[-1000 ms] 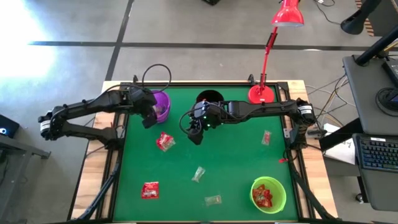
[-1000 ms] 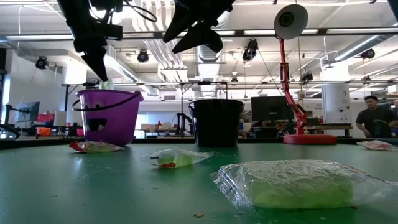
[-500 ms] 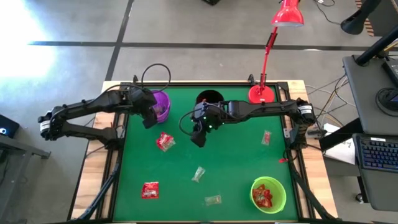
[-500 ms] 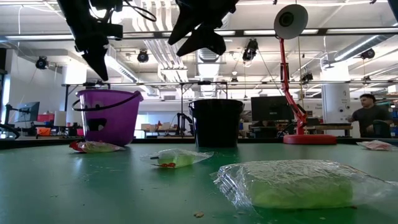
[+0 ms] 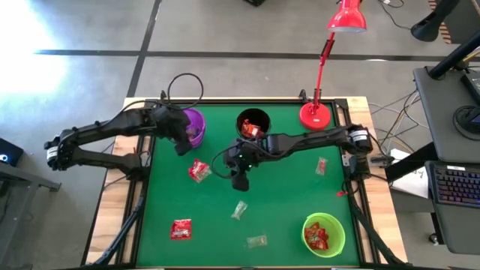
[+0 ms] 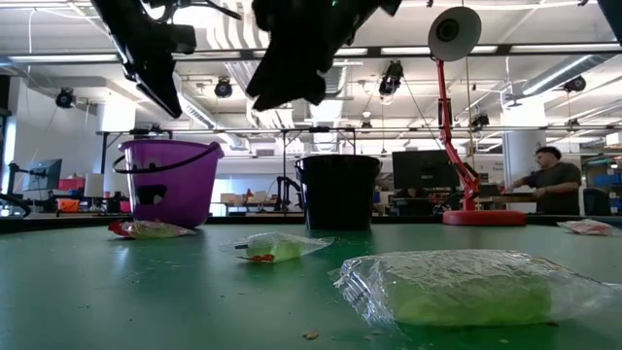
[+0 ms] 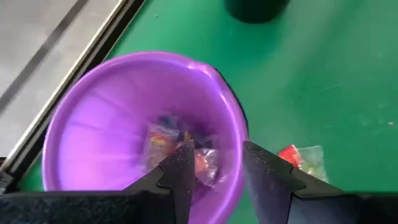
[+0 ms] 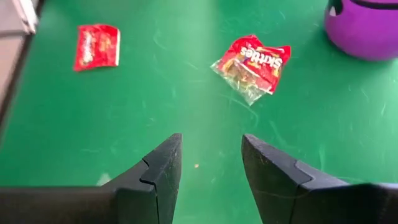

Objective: Sort candy
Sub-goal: Put the green gummy into the violet bucket

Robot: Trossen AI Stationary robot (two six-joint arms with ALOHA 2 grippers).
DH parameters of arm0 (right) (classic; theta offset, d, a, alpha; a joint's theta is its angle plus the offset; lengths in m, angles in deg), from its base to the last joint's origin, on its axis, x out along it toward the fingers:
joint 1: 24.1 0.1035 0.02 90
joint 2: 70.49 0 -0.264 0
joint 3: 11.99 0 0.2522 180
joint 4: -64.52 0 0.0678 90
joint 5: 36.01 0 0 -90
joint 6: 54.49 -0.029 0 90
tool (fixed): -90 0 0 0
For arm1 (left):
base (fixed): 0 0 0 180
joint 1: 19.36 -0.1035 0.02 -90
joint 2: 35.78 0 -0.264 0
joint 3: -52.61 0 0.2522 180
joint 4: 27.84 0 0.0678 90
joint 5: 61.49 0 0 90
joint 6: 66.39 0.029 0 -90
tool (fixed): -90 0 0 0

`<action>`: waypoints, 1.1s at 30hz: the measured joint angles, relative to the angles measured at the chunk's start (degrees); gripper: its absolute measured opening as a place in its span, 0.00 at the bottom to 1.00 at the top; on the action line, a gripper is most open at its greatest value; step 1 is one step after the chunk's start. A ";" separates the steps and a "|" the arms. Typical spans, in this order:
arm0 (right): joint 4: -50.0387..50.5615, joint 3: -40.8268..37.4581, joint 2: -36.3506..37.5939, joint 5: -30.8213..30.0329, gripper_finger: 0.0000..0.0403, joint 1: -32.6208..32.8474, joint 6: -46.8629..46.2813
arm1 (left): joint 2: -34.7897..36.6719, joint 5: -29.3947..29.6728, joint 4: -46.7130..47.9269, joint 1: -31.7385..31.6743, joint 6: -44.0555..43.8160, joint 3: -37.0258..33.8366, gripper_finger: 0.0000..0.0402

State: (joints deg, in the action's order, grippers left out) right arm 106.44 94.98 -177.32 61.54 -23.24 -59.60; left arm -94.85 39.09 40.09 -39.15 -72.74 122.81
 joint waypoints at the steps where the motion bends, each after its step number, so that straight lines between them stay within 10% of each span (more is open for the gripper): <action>1: -0.74 -0.06 -0.50 -0.04 0.40 -0.07 0.49 | 0.33 -0.79 0.02 0.01 -0.43 0.00 0.29; 19: -20.78 -0.06 -10.01 -0.09 0.40 -3.61 10.28 | 5.60 -4.06 -0.78 0.26 -2.14 0.00 0.29; 33: -20.97 -0.06 -10.15 0.00 0.40 -5.17 3.39 | 4.73 -24.71 3.82 4.90 -9.48 0.00 0.29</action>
State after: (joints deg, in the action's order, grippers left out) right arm 85.47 94.92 -187.47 61.54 -28.41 -56.21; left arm -90.13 14.38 43.91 -34.25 -82.22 122.81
